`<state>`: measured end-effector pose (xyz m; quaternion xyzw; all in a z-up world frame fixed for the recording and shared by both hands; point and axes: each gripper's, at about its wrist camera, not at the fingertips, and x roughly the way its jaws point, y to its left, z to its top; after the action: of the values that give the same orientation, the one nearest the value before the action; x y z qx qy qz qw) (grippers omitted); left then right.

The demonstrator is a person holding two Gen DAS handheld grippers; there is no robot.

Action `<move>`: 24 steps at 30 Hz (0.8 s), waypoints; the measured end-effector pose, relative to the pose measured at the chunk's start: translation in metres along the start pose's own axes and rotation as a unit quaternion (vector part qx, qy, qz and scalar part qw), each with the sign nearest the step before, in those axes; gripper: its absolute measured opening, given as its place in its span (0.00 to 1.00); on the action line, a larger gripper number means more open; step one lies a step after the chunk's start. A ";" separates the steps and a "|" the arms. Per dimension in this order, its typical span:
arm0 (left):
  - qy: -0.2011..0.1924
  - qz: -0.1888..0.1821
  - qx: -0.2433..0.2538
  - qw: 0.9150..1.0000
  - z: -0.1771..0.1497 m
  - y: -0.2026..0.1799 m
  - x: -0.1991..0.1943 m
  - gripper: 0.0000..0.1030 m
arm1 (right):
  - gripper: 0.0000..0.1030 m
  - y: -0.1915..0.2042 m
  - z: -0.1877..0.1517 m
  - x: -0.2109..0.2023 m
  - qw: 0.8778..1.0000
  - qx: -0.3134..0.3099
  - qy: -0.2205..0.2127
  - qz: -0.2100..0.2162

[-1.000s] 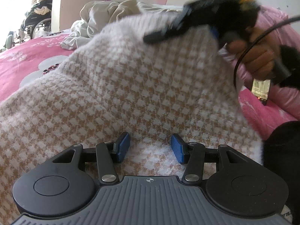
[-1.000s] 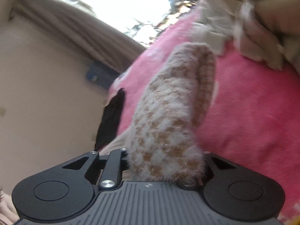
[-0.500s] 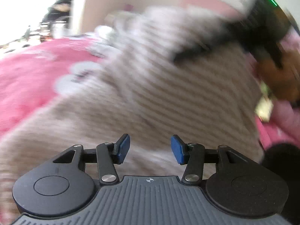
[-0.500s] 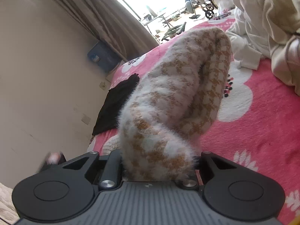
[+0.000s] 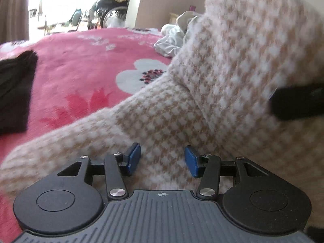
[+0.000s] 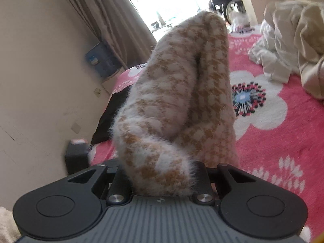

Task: Fold clothes
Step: 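Grasp the coat's folded end with the right gripper and lift it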

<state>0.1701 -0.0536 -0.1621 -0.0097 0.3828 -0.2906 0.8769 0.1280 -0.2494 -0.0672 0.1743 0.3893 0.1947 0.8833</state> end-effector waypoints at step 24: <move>0.051 -0.056 -0.283 0.956 -0.023 0.118 -0.098 0.49 | 0.24 0.087 -0.035 0.033 0.963 -0.238 0.049 -0.114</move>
<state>0.1607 0.0997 -0.1414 -0.2647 0.4923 -0.2193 0.7997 0.1040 -0.1529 -0.0698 -0.0960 0.3920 0.1878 0.8955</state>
